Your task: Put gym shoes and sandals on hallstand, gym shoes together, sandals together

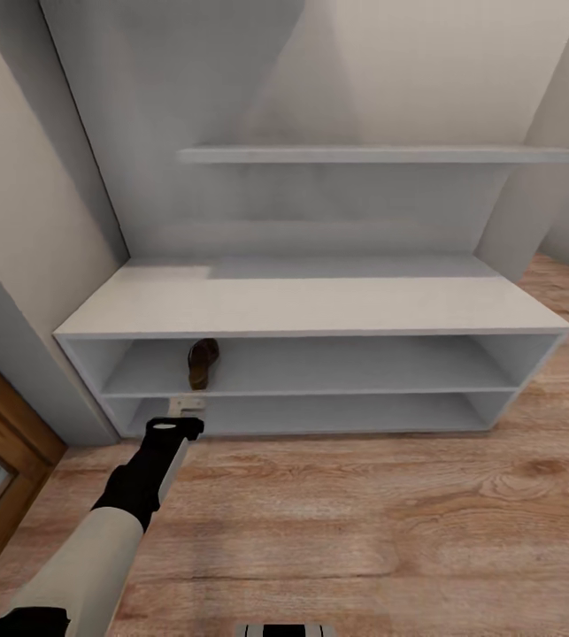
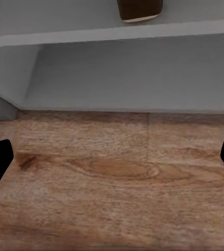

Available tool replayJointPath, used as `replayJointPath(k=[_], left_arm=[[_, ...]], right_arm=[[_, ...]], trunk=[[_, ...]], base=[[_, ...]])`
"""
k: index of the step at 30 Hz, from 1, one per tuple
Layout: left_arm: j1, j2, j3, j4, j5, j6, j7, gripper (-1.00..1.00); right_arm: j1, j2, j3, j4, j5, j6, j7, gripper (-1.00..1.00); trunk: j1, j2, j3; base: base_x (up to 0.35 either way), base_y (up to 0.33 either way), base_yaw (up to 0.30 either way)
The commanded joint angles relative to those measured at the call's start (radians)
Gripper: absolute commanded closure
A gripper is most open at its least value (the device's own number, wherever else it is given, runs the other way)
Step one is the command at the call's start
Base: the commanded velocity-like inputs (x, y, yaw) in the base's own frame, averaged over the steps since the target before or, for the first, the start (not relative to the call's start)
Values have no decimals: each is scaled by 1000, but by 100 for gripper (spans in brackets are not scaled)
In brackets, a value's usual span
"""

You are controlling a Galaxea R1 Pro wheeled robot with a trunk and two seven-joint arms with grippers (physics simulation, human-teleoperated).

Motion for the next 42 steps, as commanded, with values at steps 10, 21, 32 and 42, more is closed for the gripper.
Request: replayJointPath(k=[10, 21, 32, 42], left_arm=[[208, 34, 7, 2, -3, -331, -59, -100], [413, 213, 121, 17, 40, -602, -734, -100], [463, 263, 335, 28, 39, -628, -1143, -100], [463, 260, 342, 28, 37, -628, -1144, -100]], right_arm=[[0, 0, 1, -6, -12, -5, 0, 100], [0, 0, 0, 1, -12, -5, 0, 100], [0, 6, 2, 4, -5, -8, 1, 100], [0, 6, 2, 3, -6, -8, 0, 100]], trunk=[[0, 0, -1], [0, 0, -1], [0, 0, -1], [0, 0, -1]], base=[[-5, 0, 0], [0, 0, 0], [0, 0, 0], [0, -101, 0]])
